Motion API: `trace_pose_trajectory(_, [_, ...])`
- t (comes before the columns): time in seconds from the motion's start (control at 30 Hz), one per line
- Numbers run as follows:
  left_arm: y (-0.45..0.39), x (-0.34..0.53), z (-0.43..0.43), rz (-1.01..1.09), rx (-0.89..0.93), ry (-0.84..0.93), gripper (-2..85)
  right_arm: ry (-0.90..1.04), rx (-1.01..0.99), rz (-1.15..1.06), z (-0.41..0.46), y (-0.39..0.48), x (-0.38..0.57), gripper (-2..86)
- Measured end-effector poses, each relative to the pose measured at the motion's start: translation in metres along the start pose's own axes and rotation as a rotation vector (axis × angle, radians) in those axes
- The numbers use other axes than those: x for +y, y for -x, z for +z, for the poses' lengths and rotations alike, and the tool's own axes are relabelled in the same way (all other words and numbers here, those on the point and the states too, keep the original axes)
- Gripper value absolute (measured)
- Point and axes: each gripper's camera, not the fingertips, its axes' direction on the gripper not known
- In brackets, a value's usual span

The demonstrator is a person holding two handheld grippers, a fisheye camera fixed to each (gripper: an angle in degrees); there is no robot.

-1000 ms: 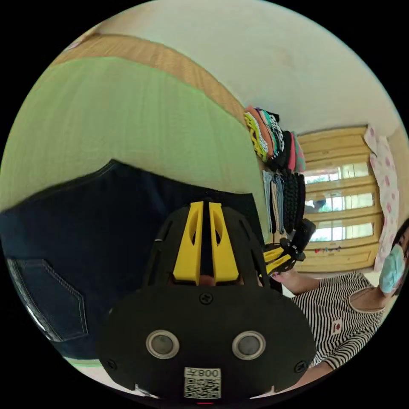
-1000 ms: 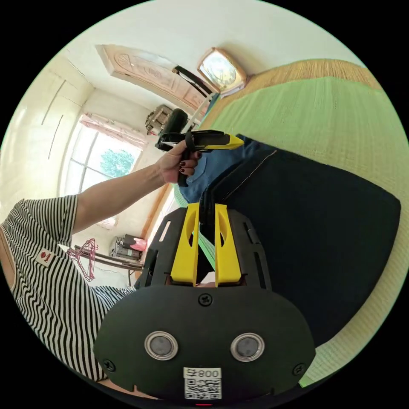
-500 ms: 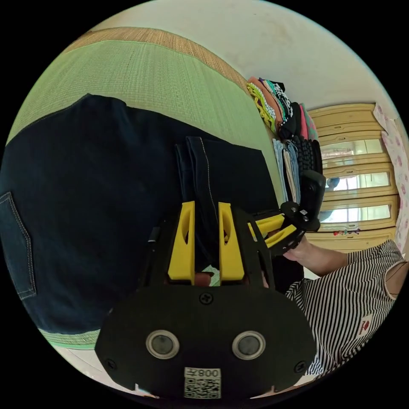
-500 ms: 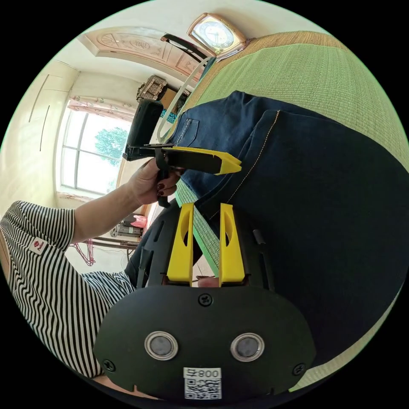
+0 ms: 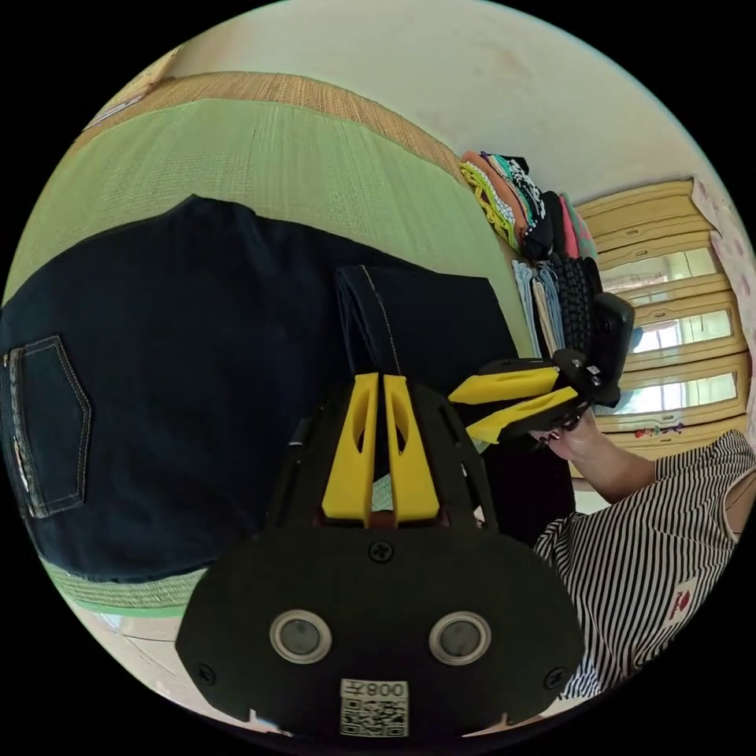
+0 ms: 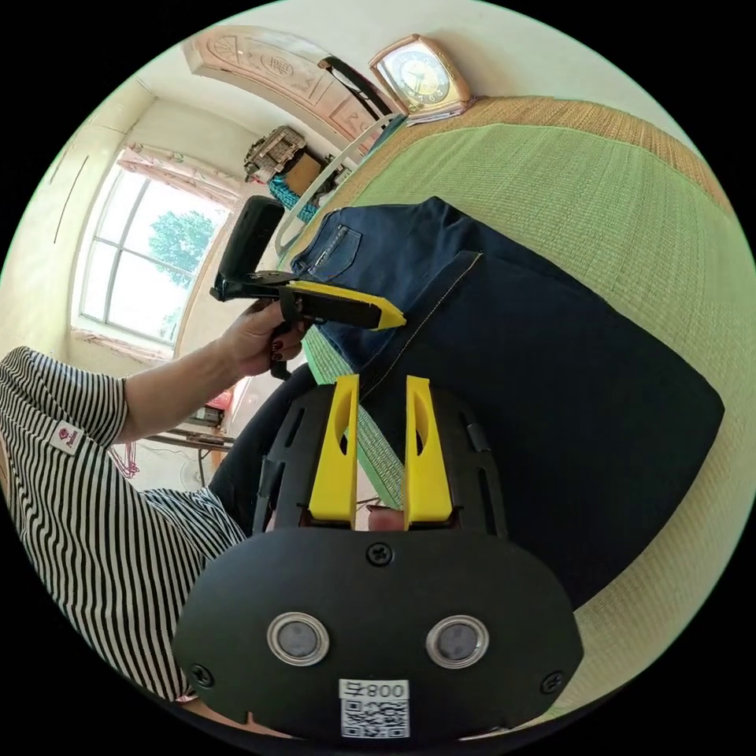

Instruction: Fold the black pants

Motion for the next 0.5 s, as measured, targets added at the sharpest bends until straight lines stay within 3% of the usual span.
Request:
trace_pose_trajectory(0.07, [0.001,0.008,-0.003,-0.064,-0.056,-0.004,2.4,0.082,0.059,0.011,0.017,-0.002,-0.007,7.8])
trace_pose_trajectory(0.23, [0.003,0.019,-0.013,-0.101,0.010,-0.050,7.2,0.049,0.054,0.022,0.013,-0.003,-0.010,4.7])
trace_pose_trajectory(0.5, [-0.017,0.019,0.001,-0.066,0.082,-0.036,3.5,0.034,0.049,0.048,-0.003,0.001,-0.010,2.8])
